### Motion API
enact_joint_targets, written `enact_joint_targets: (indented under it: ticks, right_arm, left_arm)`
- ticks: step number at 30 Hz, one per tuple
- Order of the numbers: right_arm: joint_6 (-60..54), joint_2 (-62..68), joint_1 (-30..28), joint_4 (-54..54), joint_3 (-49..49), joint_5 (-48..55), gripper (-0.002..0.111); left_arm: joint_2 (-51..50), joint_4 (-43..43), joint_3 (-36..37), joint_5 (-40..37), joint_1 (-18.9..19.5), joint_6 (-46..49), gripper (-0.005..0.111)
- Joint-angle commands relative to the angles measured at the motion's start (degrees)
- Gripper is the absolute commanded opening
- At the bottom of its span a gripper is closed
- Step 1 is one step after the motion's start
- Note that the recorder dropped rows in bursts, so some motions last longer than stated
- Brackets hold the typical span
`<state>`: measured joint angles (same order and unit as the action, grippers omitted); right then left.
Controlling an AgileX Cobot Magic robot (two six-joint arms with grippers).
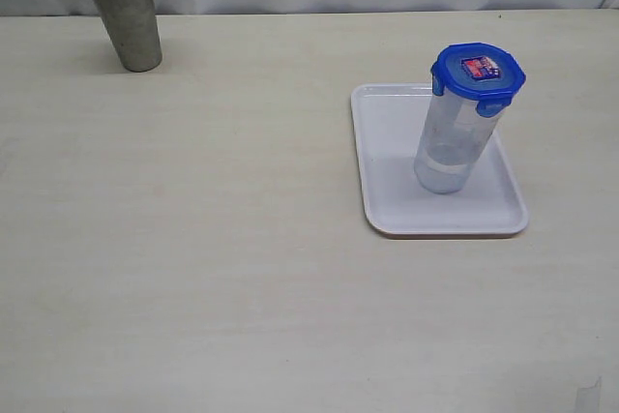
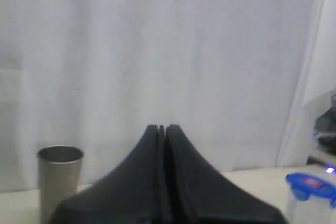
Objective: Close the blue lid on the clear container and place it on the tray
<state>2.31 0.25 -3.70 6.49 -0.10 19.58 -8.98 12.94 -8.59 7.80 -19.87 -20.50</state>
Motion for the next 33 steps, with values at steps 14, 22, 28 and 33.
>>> enact_joint_targets:
  ticks: [14,22,28,33]
  right_arm:
    - [0.08,-0.25,-0.18,-0.29,0.10,0.02,0.004]
    - [0.08,-0.25,-0.18,-0.29,0.10,0.02,0.004]
    - [0.08,-0.25,-0.18,-0.29,0.10,0.02,0.004]
    - [0.08,-0.25,-0.18,-0.29,0.10,0.02,0.004]
  left_arm:
    - [8.98,-16.22,8.59,-25.96,20.55,26.48,0.000]
    - [8.98,-16.24,8.59,-26.29,20.55,24.69,0.000]
    - [8.98,-16.24,8.59,-26.40,20.55,23.27,0.000]
    - [8.98,-16.24,8.59,-26.40,20.55,23.27,0.000]
